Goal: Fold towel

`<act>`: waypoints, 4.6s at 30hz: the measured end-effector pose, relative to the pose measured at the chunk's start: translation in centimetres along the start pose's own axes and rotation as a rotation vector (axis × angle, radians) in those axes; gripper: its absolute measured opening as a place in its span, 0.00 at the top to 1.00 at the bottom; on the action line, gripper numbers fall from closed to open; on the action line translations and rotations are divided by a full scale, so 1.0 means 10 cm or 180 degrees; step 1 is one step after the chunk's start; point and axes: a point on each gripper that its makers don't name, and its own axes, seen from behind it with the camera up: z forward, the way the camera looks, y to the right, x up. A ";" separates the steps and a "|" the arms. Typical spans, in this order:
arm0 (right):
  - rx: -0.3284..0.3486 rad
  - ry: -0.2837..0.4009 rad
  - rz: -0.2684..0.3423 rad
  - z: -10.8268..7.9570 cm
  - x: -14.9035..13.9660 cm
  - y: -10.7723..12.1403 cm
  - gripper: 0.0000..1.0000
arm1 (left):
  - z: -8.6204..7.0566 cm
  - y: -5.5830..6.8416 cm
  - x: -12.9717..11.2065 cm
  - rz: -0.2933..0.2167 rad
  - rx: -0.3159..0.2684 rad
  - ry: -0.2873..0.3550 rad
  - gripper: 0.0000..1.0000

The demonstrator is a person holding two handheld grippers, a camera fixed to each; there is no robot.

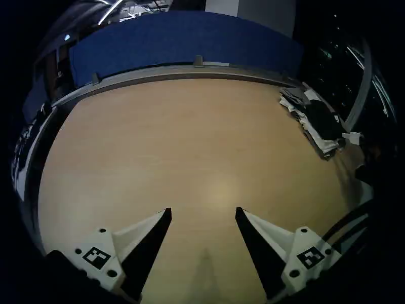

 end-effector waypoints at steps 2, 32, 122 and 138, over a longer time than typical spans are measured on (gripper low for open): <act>-0.0075 0.0008 -0.0034 -0.02 0.03 0.05 0.26 | 0.00 0.00 0.01 -0.0002 -0.0002 0.0006 0.06; 0.0412 0.0322 -0.0220 0.25 0.69 -0.66 0.03 | -0.03 -0.09 -0.01 -0.0051 0.0068 0.0011 0.06; 0.0579 0.0332 -0.0169 0.37 0.30 -0.82 0.00 | -0.01 -0.18 -0.04 -0.0153 0.0174 -0.0012 0.06; 0.0630 0.0671 -0.0101 -0.14 0.59 -1.01 0.00 | -0.09 -0.19 0.14 -0.0145 0.0123 0.0208 0.07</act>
